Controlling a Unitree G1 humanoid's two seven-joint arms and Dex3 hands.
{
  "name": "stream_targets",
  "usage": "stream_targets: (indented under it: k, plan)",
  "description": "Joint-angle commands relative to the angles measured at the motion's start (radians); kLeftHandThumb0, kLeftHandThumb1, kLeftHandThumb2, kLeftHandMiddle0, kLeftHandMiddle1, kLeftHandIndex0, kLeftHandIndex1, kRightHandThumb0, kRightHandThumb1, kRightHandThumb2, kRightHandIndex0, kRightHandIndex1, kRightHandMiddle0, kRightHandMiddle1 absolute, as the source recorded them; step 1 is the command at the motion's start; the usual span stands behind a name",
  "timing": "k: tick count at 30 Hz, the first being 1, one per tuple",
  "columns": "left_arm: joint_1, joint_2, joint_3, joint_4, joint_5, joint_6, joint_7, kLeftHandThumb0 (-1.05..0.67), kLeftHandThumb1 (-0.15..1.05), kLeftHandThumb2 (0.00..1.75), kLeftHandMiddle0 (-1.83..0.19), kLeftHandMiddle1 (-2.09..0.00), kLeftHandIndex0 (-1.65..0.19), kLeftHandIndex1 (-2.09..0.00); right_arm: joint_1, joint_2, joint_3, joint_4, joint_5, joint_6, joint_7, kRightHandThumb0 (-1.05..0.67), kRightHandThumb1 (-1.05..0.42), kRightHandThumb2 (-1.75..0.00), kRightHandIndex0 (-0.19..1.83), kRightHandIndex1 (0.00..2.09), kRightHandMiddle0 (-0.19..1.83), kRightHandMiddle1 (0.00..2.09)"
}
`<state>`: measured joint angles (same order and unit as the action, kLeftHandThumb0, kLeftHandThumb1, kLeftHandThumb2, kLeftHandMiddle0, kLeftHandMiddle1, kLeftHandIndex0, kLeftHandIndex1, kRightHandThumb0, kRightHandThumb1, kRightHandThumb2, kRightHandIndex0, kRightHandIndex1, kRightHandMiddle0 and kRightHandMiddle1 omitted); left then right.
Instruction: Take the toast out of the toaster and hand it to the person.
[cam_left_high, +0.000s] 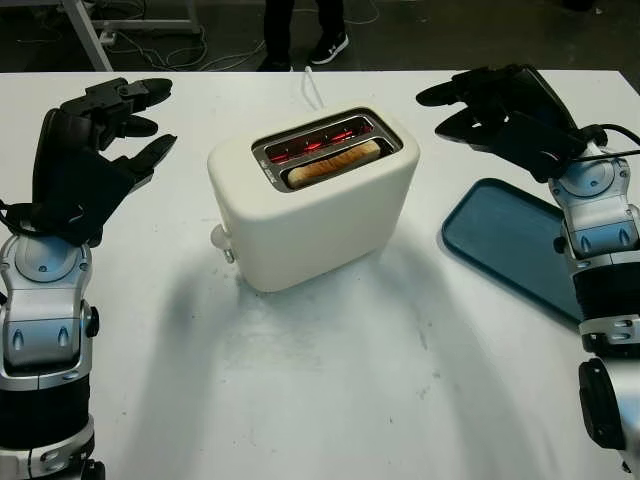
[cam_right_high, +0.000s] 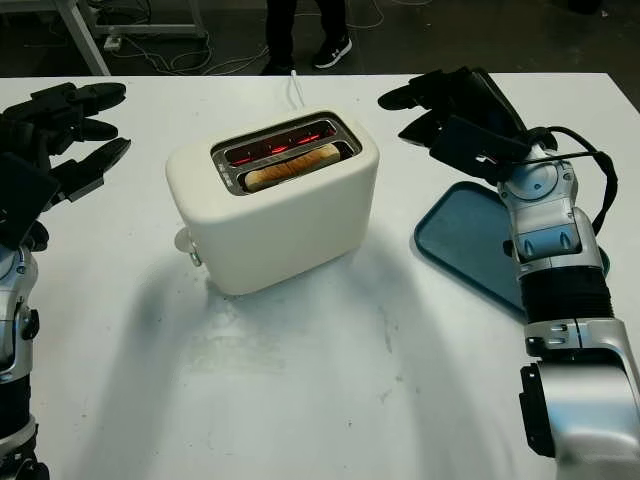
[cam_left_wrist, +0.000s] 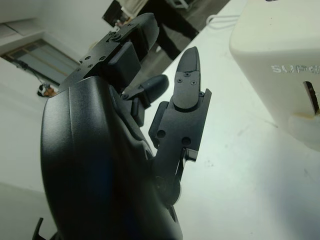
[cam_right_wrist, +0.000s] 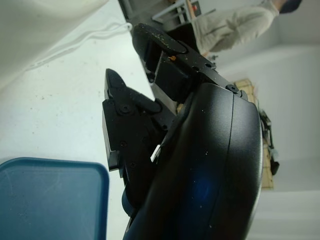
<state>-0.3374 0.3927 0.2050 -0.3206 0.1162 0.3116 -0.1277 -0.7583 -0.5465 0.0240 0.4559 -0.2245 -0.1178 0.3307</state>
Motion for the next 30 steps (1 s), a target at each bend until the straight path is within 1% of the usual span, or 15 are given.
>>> stream_targets:
  k: [1,3,8,11,17,25,30]
  plan:
    - [0.017,0.009,0.005,-0.006,0.001,-0.019,0.002,-0.16,0.86,0.28,-0.27,-1.14,-0.65,-0.17,-0.012,-0.003,-0.002,-0.005,0.002,-0.01,-0.01,0.04,-0.92,-0.05,0.96,0.36,0.92,0.0]
    - [0.015,0.009,0.007,-0.016,0.0,-0.004,0.001,-0.15,0.86,0.28,-0.27,-1.14,-0.65,-0.18,-0.012,0.001,-0.003,-0.019,0.003,0.01,-0.008,0.05,-0.92,-0.05,0.96,0.36,0.92,0.0]
    - [0.015,0.012,0.006,-0.02,0.008,0.006,0.0,-0.14,0.86,0.28,-0.28,-1.13,-0.65,-0.19,-0.011,-0.004,-0.001,-0.003,0.002,-0.016,-0.008,0.06,-0.92,-0.06,0.95,0.35,0.91,0.0]
    - [0.012,0.007,0.013,-0.002,-0.01,-0.014,-0.003,-0.15,0.85,0.28,-0.28,-1.14,-0.64,-0.2,-0.012,-0.005,0.001,0.01,0.0,-0.038,-0.013,0.06,-0.92,-0.06,0.97,0.35,0.92,0.0]
    - [0.006,0.013,0.004,-0.016,-0.003,0.014,-0.003,-0.14,0.85,0.3,-0.28,-1.14,-0.63,-0.22,-0.013,-0.005,-0.002,0.012,0.005,-0.029,-0.01,0.05,-0.92,-0.06,0.96,0.35,0.91,0.0]
    - [0.012,0.017,0.008,-0.012,-0.007,-0.005,-0.003,-0.15,0.84,0.3,-0.28,-1.15,-0.63,-0.25,-0.012,-0.003,-0.004,0.02,0.011,-0.033,-0.011,0.05,-0.92,-0.06,0.96,0.34,0.91,0.0]
    - [0.013,0.017,0.007,-0.026,0.001,0.02,0.003,-0.16,0.83,0.3,-0.28,-1.14,-0.62,-0.27,-0.013,-0.004,0.0,0.021,0.005,-0.043,-0.015,0.03,-0.92,-0.05,0.97,0.35,0.92,0.01]
